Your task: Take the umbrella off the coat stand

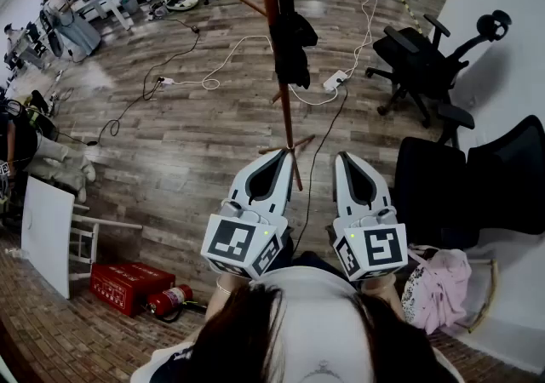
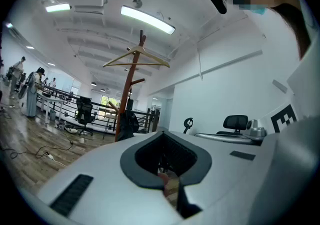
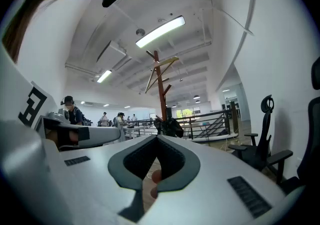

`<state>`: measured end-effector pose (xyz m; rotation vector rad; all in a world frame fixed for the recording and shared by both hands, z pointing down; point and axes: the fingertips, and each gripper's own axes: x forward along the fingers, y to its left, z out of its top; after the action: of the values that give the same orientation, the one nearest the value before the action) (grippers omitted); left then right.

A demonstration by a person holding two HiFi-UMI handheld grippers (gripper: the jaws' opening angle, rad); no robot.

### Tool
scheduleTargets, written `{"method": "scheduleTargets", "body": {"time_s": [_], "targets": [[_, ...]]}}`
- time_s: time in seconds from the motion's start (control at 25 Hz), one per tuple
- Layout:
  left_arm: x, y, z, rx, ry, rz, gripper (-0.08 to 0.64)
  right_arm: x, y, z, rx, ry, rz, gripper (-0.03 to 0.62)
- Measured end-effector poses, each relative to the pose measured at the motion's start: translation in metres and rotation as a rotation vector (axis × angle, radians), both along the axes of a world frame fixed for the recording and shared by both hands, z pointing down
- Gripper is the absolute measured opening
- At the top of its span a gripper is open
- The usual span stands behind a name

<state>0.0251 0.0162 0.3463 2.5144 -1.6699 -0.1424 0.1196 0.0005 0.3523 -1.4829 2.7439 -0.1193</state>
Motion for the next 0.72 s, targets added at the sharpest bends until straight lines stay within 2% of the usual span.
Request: {"method": "scheduleTargets", "body": {"time_s": [0.16, 0.4, 0.72], "targets": [[-0.007, -0.007, 0.001, -0.007, 0.004, 0.018, 0.009, -0.009, -0.006, -0.001, 0.004, 0.005, -0.007, 0.036], [-0.022, -0.022, 0.002, -0.01, 0.016, 0.022, 0.009, -0.021, -0.021, 0.0, -0.023, -0.036, -0.007, 0.037], [-0.045, -0.043, 0.002, -0.002, 0.02, 0.029, 0.009, -0.04, -0.043, 0.003, -0.012, -0.001, 0.024, 0.037]]}}
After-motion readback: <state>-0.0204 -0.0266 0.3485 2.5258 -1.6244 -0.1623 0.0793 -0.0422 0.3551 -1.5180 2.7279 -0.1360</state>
